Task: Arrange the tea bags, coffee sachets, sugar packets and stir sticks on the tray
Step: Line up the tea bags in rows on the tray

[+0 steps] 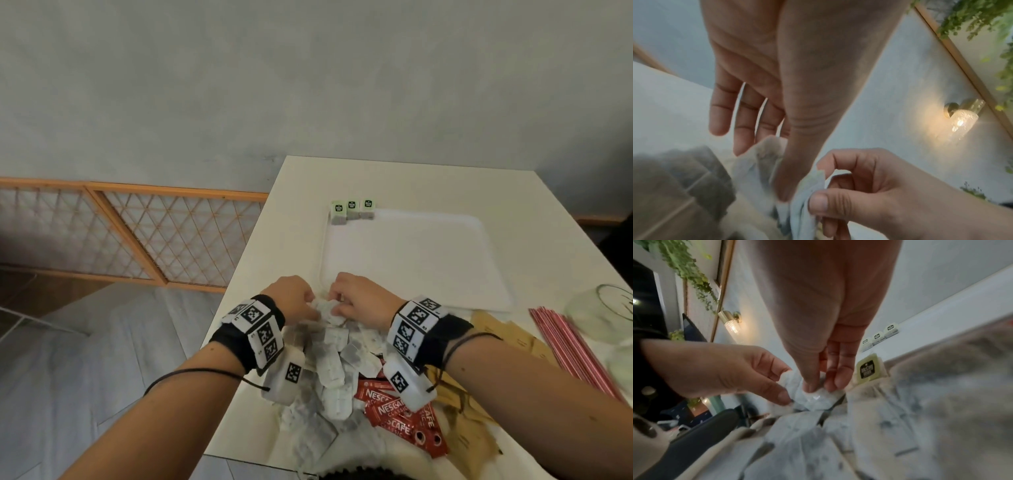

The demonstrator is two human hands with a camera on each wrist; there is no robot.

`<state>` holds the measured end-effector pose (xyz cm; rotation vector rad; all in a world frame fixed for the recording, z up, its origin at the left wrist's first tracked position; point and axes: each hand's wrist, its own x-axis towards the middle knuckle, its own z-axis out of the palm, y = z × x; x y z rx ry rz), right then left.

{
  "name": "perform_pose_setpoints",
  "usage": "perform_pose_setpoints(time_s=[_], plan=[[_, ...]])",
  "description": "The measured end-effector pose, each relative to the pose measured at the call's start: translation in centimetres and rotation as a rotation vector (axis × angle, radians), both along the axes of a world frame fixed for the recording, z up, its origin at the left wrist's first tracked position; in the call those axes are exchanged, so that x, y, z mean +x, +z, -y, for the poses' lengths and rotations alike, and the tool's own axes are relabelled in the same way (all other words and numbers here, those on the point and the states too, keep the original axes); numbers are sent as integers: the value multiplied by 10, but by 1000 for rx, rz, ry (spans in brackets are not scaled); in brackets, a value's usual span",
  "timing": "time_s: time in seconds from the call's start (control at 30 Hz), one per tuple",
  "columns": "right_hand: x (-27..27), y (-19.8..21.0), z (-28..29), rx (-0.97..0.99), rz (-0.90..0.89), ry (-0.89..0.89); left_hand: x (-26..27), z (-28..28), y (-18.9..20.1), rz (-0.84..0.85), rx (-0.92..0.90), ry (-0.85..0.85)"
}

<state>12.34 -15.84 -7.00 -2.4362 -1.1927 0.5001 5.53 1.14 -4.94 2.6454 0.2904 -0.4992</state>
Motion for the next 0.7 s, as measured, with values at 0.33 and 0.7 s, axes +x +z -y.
perform_pose_setpoints(time_s=[0.33,0.7], plan=[[-5,33,64,572,-574,-377,11,49,21,305,-814,172],[9,50,121,644,-670,-609,31,124,12,127,-1267,412]])
